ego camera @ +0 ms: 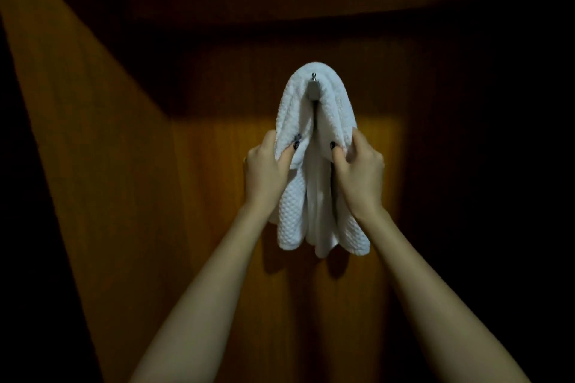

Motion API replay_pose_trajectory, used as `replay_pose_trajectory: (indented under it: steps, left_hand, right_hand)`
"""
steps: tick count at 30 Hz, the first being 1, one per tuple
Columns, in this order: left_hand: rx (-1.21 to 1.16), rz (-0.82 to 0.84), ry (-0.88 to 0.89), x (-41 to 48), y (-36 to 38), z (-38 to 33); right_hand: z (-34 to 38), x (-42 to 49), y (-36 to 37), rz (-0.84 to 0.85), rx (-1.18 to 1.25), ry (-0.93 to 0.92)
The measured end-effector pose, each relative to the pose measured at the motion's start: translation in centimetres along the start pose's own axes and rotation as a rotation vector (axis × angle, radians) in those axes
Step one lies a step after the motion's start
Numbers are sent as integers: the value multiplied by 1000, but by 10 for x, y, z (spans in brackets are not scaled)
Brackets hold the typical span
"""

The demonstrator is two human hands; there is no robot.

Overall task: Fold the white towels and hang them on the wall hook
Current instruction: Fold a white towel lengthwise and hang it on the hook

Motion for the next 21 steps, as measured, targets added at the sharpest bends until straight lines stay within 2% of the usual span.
replay_pose_trajectory:
  steps: [2, 7, 11, 16, 21]
  left_hand:
    - [31, -6, -11, -3, -1, -2]
    - [-102, 92, -147, -21, -4, 2]
    - [42, 164, -176, -57, -26, 6]
    - [179, 249, -229, -127, -72, 13]
    - [333, 467, -302, -226, -141, 16]
  right_hand:
    - [1, 0, -2, 0, -13, -3]
    - [1, -17, -8, 77, 80, 112]
    - [-2, -54, -14, 192, 96, 226]
    - [5, -113, -15, 298, -103, 389]
    - [54, -219, 4, 534, -164, 376]
Point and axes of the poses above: each hand's wrist, its own x-axis towards the middle knuckle, its own y-axis out of the palm, z = x × y, the point moved 8 cm from there along x, towards the middle knuckle, and after that the axes turned 2 degrees about y, right-handed, at the moved point
